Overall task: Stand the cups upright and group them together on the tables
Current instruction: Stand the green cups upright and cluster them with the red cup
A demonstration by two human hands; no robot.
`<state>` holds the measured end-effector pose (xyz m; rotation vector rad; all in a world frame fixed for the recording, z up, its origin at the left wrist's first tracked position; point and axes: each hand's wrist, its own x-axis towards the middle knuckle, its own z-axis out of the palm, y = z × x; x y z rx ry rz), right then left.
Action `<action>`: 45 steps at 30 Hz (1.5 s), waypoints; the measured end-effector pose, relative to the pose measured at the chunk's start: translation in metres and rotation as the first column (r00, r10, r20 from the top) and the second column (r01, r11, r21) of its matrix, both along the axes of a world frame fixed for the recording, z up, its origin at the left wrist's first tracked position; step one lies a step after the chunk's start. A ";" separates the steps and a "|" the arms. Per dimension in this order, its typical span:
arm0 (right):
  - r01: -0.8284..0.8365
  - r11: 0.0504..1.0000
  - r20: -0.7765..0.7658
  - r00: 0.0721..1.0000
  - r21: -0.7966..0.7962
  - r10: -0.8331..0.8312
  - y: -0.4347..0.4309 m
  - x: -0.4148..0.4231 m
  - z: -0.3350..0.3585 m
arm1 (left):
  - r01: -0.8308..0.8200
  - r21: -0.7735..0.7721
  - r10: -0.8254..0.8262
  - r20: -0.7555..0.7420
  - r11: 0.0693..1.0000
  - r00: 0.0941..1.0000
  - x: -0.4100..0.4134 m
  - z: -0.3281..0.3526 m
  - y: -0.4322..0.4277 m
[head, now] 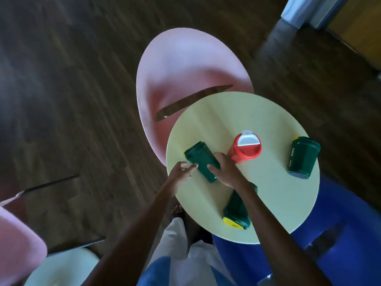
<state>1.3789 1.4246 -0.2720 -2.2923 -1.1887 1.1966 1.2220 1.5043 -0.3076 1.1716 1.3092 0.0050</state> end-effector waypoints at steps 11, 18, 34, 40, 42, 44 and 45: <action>0.284 0.954 -0.300 0.905 -0.097 -0.301 0.038 0.008 -0.014 | -0.038 -0.157 0.067 0.181 0.987 0.981 0.009 -0.001 0.032; 0.424 0.904 -0.418 0.832 0.053 -0.366 0.038 0.009 -0.012 | -0.064 -0.038 0.073 0.319 0.997 0.945 0.010 0.018 0.060; 0.489 0.859 -0.565 0.756 0.153 -0.330 0.017 -0.003 -0.012 | 0.114 0.256 -0.197 0.325 0.960 0.925 -0.014 0.020 0.053; 0.466 0.869 -0.570 0.764 0.166 -0.301 0.001 -0.004 -0.014 | 0.183 0.341 -0.282 0.271 0.922 0.920 -0.020 0.015 0.036; 0.463 0.870 -0.569 0.767 0.170 -0.297 -0.003 -0.005 -0.014 | 0.191 0.367 -0.295 0.251 0.910 0.922 -0.020 0.013 0.032; 0.461 0.870 -0.561 0.772 0.172 -0.298 -0.009 -0.006 -0.014 | 0.184 0.372 -0.288 0.245 0.910 0.926 -0.020 0.010 0.028; 0.465 0.869 -0.559 0.772 0.171 -0.303 -0.012 -0.007 -0.014 | 0.180 0.371 -0.283 0.245 0.911 0.927 -0.020 0.009 0.025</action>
